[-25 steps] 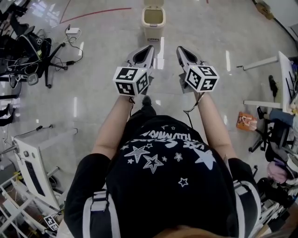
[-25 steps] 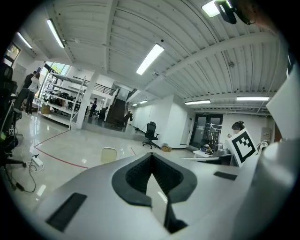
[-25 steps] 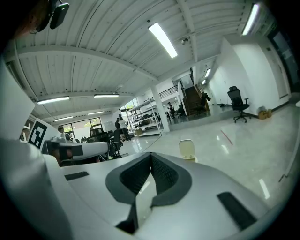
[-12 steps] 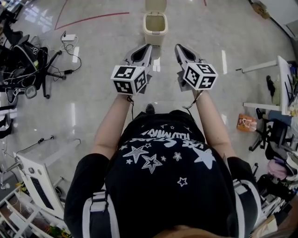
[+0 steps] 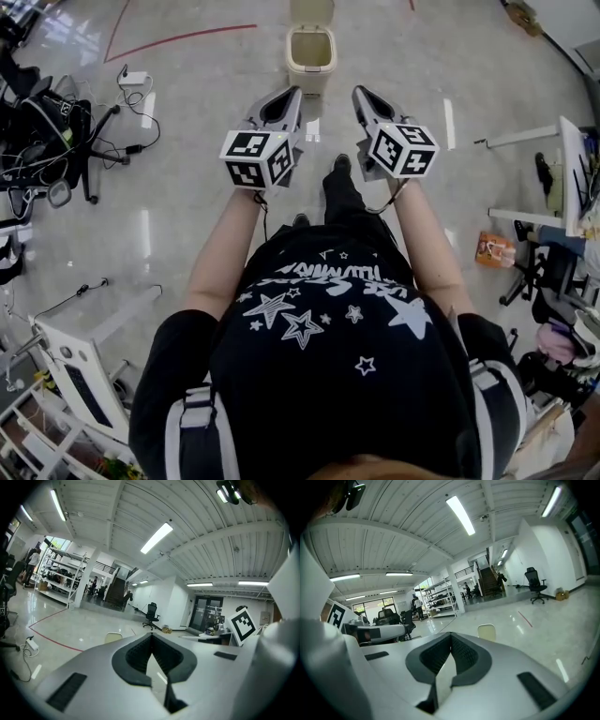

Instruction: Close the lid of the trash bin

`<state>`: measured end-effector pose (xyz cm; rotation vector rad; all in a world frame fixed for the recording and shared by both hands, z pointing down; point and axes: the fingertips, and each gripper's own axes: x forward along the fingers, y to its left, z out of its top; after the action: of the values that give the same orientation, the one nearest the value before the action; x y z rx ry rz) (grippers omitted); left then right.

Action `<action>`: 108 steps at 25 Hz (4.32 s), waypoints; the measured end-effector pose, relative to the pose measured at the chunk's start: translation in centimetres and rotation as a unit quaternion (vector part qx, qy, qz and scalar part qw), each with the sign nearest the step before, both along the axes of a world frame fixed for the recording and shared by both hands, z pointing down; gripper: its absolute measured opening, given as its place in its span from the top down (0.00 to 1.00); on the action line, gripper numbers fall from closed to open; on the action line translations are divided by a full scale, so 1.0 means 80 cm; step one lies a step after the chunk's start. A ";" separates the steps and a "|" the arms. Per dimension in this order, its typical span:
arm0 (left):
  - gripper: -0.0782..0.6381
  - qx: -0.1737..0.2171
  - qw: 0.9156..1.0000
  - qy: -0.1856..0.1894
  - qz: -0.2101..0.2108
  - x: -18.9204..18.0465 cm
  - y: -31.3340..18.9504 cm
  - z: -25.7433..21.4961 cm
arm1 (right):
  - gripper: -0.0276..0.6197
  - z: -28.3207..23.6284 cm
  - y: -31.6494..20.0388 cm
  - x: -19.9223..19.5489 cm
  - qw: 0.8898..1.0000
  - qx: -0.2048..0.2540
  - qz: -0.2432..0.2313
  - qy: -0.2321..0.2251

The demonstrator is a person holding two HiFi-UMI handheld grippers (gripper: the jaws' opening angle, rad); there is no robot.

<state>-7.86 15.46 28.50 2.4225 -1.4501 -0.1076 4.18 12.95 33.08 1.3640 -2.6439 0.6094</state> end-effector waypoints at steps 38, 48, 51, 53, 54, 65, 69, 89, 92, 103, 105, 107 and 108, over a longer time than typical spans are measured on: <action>0.88 -0.041 0.994 -0.055 -0.086 0.080 -0.324 0.024 | 0.95 0.030 -0.368 0.065 0.995 -0.034 -0.091 -0.028; 0.88 -0.052 0.996 -0.038 -0.069 0.045 -0.382 0.048 | 0.95 0.049 -0.412 0.048 0.997 -0.045 -0.059 -0.006; 0.88 -0.055 0.997 -0.038 -0.049 0.036 -0.412 0.052 | 0.95 0.053 -0.432 0.042 0.998 -0.051 -0.041 -0.004; 0.88 -0.056 0.997 -0.039 -0.037 0.026 -0.436 0.053 | 0.95 0.057 -0.450 0.033 0.998 -0.055 -0.032 -0.001; 0.88 -0.057 0.997 -0.039 -0.032 0.020 -0.448 0.054 | 0.95 0.059 -0.460 0.028 0.998 -0.056 -0.027 0.001; 0.88 -0.071 0.996 -0.032 0.039 -0.029 -0.569 0.075 | 0.95 0.069 -0.560 -0.016 0.996 -0.068 0.053 0.006; 0.88 -0.074 0.996 -0.042 0.042 -0.046 -0.601 0.086 | 0.95 0.080 -0.583 -0.026 0.994 -0.079 0.073 0.013; 0.88 -0.138 0.987 -0.057 0.058 -0.036 -0.702 0.161 | 0.95 0.163 -0.675 -0.013 0.987 -0.144 0.063 0.033; 0.88 -0.153 0.985 -0.063 0.040 -0.037 -0.719 0.178 | 0.95 0.187 -0.696 -0.014 0.986 -0.159 0.045 0.035; 0.88 -0.199 0.977 -0.080 0.010 -0.036 -0.779 0.257 | 0.95 0.268 -0.747 -0.028 0.979 -0.203 0.000 0.038; 0.88 -0.214 0.973 -0.084 0.004 -0.041 -0.781 0.278 | 0.95 0.285 -0.746 -0.033 0.976 -0.211 -0.007 0.043; 0.88 -0.227 0.970 -0.086 0.003 -0.043 -0.782 0.299 | 0.95 0.302 -0.748 -0.036 0.975 -0.219 -0.009 0.045; 0.88 -0.232 0.969 -0.087 0.004 -0.043 -0.785 0.309 | 0.95 0.309 -0.751 -0.036 0.974 -0.222 -0.008 0.045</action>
<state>-11.31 -47.31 53.25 2.0897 -1.3500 0.4124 1.29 -47.14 57.76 1.2015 -2.2563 1.0309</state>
